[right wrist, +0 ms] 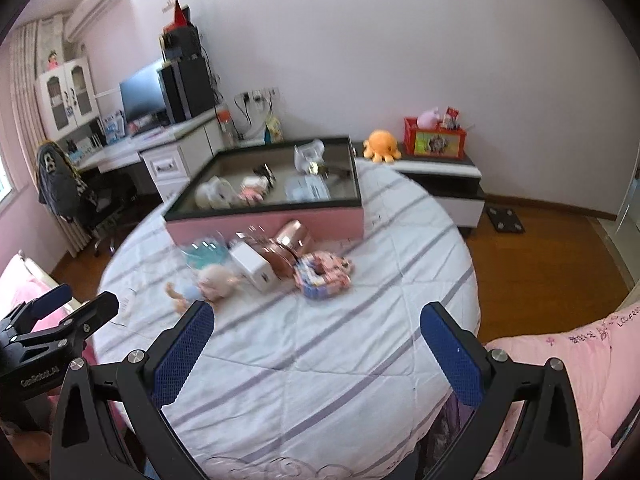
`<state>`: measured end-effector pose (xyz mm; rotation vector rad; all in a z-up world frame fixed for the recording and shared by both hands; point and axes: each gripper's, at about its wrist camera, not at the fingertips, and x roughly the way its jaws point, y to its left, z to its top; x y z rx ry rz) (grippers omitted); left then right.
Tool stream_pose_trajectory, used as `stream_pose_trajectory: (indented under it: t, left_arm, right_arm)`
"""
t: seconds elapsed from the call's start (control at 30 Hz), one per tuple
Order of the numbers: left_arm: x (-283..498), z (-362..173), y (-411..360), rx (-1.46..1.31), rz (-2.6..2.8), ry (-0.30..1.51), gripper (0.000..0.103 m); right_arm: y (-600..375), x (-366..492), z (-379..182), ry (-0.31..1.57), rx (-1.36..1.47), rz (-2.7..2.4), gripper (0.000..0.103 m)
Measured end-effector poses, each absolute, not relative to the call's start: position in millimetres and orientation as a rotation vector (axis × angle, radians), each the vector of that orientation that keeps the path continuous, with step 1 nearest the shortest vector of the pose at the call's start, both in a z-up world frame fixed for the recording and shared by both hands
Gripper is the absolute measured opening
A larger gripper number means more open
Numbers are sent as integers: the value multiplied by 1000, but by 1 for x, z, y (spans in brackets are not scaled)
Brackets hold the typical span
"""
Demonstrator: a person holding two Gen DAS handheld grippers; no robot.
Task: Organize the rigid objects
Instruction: 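Grasp the doll in blue dress with the left tool while the right tool grasps the pink pixel-block piece, then carry the doll and pixel-block piece into the pink box and open both tools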
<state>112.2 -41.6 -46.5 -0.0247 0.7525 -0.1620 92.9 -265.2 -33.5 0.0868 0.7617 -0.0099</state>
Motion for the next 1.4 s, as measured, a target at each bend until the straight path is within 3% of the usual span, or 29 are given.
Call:
stream_pose_trajectory:
  t: [0.53, 0.73, 0.83, 0.93, 0.97, 1.4]
  left_arm:
    - [205, -119, -82, 37, -216, 942, 102]
    - [213, -122, -89, 42, -219, 941, 88]
    - [213, -121, -92, 32, -238, 933, 71]
    - [209, -119, -92, 24, -267, 930, 56]
    - [208, -117, -93, 17, -274, 930, 54]
    - [181, -99, -85, -37, -308, 902, 53]
  right_arm:
    - [-272, 190, -110, 971, -4, 10, 103]
    - [-270, 206, -118, 975, -22, 31, 102]
    - [-267, 207, -119, 963, -38, 31, 89]
    - [-262, 205, -116, 947, -54, 46, 69]
    - [-261, 204, -115, 945, -56, 43, 68]
    - [-266, 176, -90, 898, 14, 64, 68]
